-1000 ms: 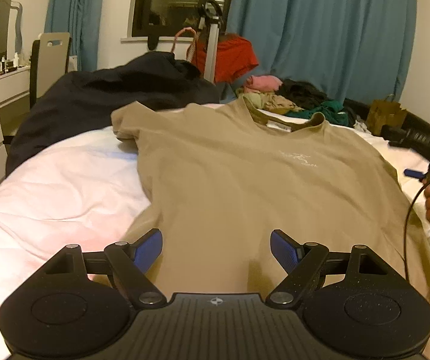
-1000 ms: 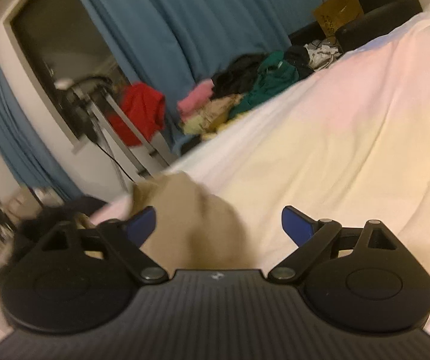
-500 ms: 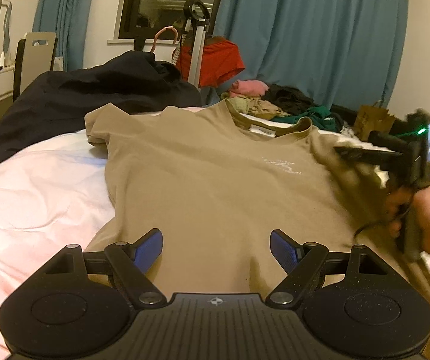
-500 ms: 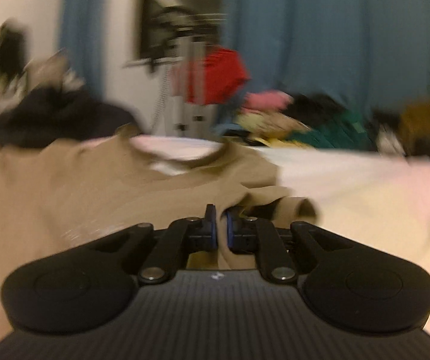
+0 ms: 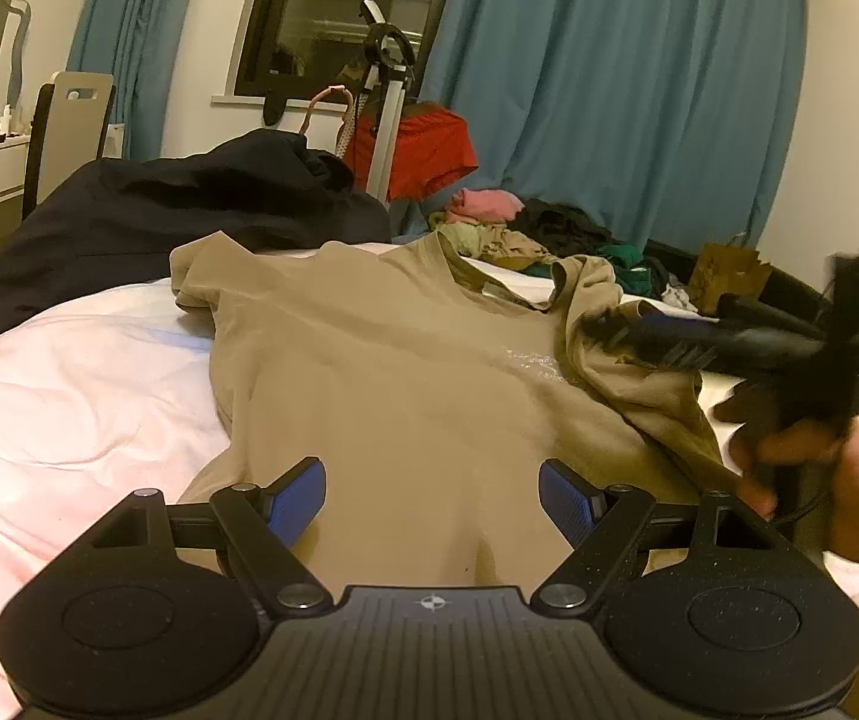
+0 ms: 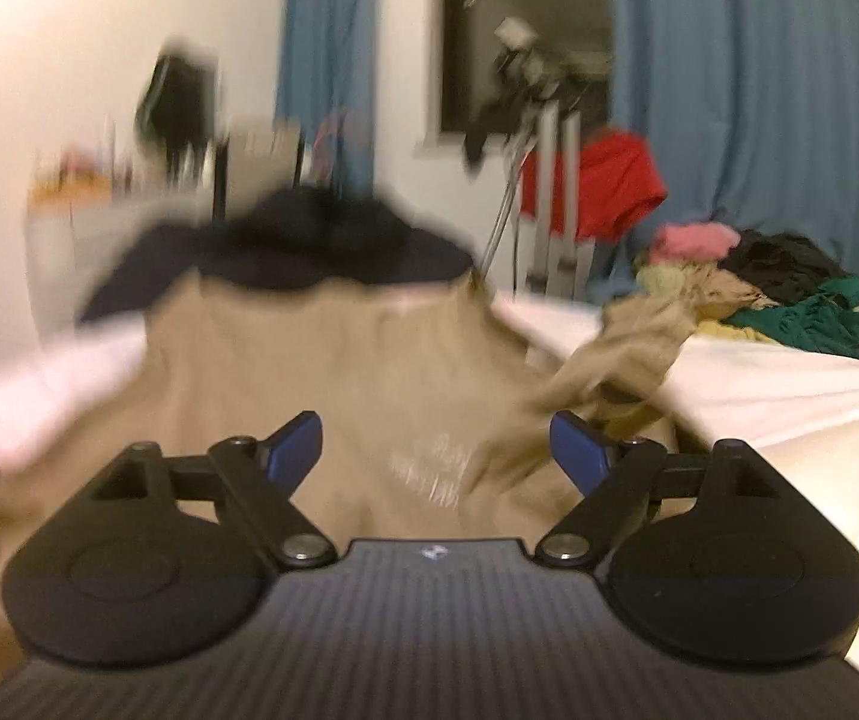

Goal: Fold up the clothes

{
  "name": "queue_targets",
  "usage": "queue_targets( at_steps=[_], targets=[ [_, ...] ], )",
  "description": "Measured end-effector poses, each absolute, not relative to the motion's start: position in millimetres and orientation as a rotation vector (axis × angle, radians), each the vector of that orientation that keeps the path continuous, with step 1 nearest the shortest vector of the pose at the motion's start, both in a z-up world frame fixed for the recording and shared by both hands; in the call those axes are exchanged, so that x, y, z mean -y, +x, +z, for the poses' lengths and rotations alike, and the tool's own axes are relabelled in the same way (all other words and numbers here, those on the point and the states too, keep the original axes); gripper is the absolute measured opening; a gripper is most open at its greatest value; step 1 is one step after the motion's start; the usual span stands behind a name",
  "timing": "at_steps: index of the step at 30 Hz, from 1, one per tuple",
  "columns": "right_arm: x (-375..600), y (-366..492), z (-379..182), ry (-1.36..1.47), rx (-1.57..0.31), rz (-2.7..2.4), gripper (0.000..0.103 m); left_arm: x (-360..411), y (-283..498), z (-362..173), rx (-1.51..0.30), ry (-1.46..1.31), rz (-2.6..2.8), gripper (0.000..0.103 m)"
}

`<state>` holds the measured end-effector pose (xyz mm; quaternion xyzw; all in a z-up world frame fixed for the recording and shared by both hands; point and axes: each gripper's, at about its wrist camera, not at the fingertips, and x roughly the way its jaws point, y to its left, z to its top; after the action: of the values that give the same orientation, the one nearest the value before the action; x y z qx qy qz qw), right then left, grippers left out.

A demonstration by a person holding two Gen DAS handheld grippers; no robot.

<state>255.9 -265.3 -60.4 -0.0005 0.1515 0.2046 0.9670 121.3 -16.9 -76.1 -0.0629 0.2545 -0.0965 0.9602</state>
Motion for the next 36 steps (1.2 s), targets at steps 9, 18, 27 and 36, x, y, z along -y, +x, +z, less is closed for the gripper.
queue_targets(
  at_steps=[9, 18, 27, 36],
  targets=[
    [363.5, 272.5, -63.6, 0.301, -0.345, 0.202, 0.085, 20.0, 119.6, -74.0, -0.497, -0.12, -0.199, 0.08],
    [337.4, 324.5, -105.1, 0.401, -0.461, 0.373, 0.081, 26.7, 122.3, -74.8, -0.501, -0.114, -0.223, 0.08],
    [357.1, 304.6, -79.7, 0.401, -0.307, 0.162, 0.008, 27.1, 125.7, -74.6, -0.514, -0.147, -0.252, 0.08],
    [458.8, 343.6, -36.1, 0.436, -0.276, -0.248, 0.008, 22.0, 124.8, -72.2, -0.513, -0.169, -0.254, 0.08]
  ],
)
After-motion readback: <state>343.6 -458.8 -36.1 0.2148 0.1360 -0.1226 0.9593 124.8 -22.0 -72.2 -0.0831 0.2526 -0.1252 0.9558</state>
